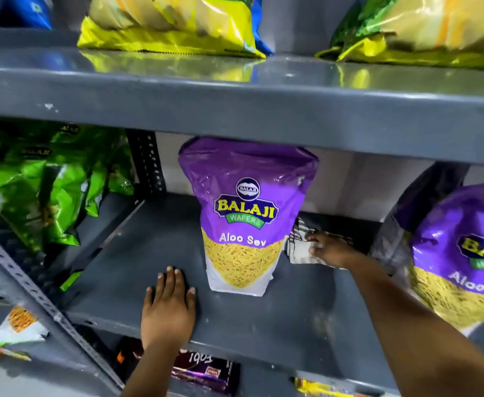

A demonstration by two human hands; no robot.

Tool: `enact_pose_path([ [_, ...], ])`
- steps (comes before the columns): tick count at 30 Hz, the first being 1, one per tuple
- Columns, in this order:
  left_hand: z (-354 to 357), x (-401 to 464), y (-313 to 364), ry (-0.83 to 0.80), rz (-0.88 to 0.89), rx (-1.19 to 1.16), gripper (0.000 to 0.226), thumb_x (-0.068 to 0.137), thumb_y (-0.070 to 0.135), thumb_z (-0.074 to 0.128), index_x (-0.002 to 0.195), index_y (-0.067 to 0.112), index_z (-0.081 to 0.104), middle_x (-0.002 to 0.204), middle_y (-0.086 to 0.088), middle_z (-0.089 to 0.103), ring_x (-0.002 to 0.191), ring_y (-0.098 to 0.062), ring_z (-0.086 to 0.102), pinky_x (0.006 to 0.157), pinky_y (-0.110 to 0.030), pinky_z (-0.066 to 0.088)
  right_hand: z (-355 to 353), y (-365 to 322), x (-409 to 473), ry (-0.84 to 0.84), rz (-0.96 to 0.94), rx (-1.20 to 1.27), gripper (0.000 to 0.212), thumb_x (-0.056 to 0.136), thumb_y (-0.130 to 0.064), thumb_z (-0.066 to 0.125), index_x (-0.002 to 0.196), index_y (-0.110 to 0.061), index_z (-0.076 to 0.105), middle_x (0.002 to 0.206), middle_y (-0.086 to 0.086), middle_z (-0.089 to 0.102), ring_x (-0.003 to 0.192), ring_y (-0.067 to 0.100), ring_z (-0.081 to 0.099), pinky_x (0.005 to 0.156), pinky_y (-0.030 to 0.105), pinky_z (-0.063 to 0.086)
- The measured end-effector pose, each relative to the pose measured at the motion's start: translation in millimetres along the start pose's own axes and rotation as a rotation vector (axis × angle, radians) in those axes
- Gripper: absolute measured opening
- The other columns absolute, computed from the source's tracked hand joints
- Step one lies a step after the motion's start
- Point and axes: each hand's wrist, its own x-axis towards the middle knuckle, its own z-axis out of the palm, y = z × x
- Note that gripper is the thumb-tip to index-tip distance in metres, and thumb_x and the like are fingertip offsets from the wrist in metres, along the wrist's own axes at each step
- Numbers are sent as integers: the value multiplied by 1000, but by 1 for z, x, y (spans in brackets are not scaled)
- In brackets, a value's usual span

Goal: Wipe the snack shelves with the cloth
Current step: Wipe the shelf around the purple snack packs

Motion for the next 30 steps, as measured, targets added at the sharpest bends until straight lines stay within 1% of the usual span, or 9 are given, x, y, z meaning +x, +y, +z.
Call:
enact_pose_path([
  [5, -4, -4, 2, -25, 17, -28, 54, 97, 34, 24, 144, 9, 20, 156, -8, 17, 144, -23, 14, 116, -40, 13, 12, 5, -42, -54, 31, 12, 27, 83, -19, 58, 109, -25, 57, 122, 9, 61, 105, 27, 58, 94, 34, 44],
  [11, -7, -7, 1, -61, 35, -61, 55, 97, 32, 22, 145, 7, 13, 157, -10, 11, 144, -26, 8, 118, -42, 9, 41, -5, -132, 46, -13, -15, 35, 74, -35, 51, 106, -25, 61, 128, -3, 58, 118, 21, 51, 102, 37, 39],
  [16, -9, -8, 0, -101, 57, -72, 55, 97, 32, 19, 145, 7, 9, 158, -10, 6, 144, -25, 3, 118, -43, 6, 49, -1, -177, -23, -20, -67, 34, 77, -26, 46, 107, -21, 60, 131, -1, 56, 119, 20, 50, 98, 29, 39],
  [20, -11, -8, 0, -101, 61, -55, 55, 97, 32, 18, 145, 5, 10, 157, -11, 6, 144, -26, 3, 118, -43, 6, 18, -1, -191, -179, 71, 70, 24, 84, -11, 45, 101, -16, 61, 99, 0, 56, 87, 17, 56, 76, 23, 43],
  [22, -11, -7, 0, -101, 64, -51, 55, 97, 32, 18, 145, 5, 10, 157, -11, 7, 144, -26, 4, 118, -44, 6, 14, -21, -186, -101, 31, 203, 25, 86, -4, 48, 91, -26, 59, 91, -3, 56, 79, 12, 52, 74, 25, 41],
  [24, -11, -7, 0, -106, 65, -51, 55, 97, 32, 18, 145, 4, 9, 157, -11, 7, 144, -26, 3, 119, -44, 6, 30, -47, -178, -138, -161, 192, 23, 82, -4, 49, 91, -19, 63, 107, 0, 60, 103, 14, 52, 86, 24, 38],
  [26, -11, -7, -1, -120, 66, -44, 56, 97, 32, 17, 145, 4, 8, 157, -11, 5, 144, -27, 2, 119, -44, 5, 63, -67, -176, -270, -262, 108, 36, 80, 3, 46, 85, -26, 66, 132, -6, 49, 129, 9, 30, 103, 28, 26],
  [28, -10, -7, -2, -115, 75, -37, 56, 98, 32, 16, 145, 4, 7, 157, -11, 5, 144, -27, 2, 119, -44, 5, 80, -81, -171, -226, -172, 79, 50, 79, 7, 42, 78, -38, 64, 143, -7, 41, 138, 12, 15, 117, 41, 8],
  [30, -9, -6, -2, -115, 75, -34, 56, 98, 32, 17, 145, 4, 8, 157, -12, 6, 144, -27, 2, 118, -45, 5, 88, -98, -168, -64, -43, 242, 33, 83, -3, 45, 96, -26, 65, 137, 2, 49, 136, 20, 29, 117, 48, 12],
])
